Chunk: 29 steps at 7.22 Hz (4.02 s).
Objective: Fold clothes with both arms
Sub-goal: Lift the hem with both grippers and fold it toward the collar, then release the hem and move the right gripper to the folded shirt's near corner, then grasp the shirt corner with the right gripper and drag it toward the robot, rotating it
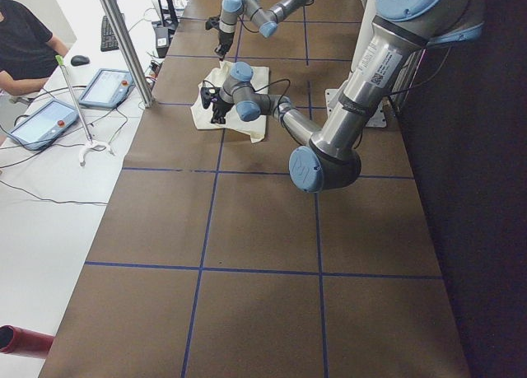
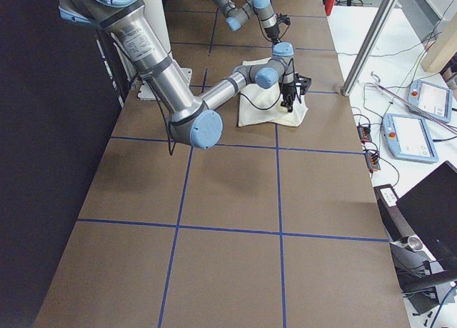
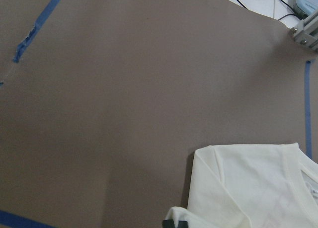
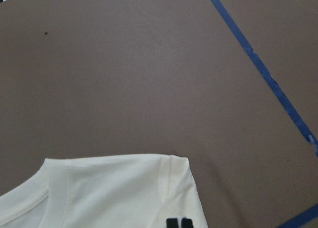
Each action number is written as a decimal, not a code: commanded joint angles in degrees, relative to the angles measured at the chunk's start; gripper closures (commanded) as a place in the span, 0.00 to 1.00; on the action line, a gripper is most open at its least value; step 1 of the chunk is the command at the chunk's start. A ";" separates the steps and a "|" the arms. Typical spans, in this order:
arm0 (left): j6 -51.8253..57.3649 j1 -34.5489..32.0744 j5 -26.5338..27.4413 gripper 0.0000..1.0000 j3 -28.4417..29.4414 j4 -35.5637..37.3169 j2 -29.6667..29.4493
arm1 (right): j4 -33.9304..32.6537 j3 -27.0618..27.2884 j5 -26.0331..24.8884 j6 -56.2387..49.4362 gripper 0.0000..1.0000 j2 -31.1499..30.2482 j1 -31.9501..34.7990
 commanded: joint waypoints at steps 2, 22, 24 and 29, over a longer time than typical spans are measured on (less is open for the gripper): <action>0.02 -0.10 0.63 1.00 6.33 -3.24 -2.88 | 4.14 -7.11 -0.14 -1.90 1.00 1.65 0.71; -0.51 -0.01 1.51 0.71 10.31 -9.59 -2.10 | 7.83 23.21 -0.23 17.61 0.37 -24.89 -12.82; -0.51 -0.01 1.51 0.71 10.31 -9.50 -2.10 | 7.84 23.30 -0.15 22.41 0.81 -24.89 -13.62; -0.60 0.08 1.60 0.71 10.13 -9.42 -2.27 | 7.84 32.90 0.12 23.14 1.00 -30.04 -16.67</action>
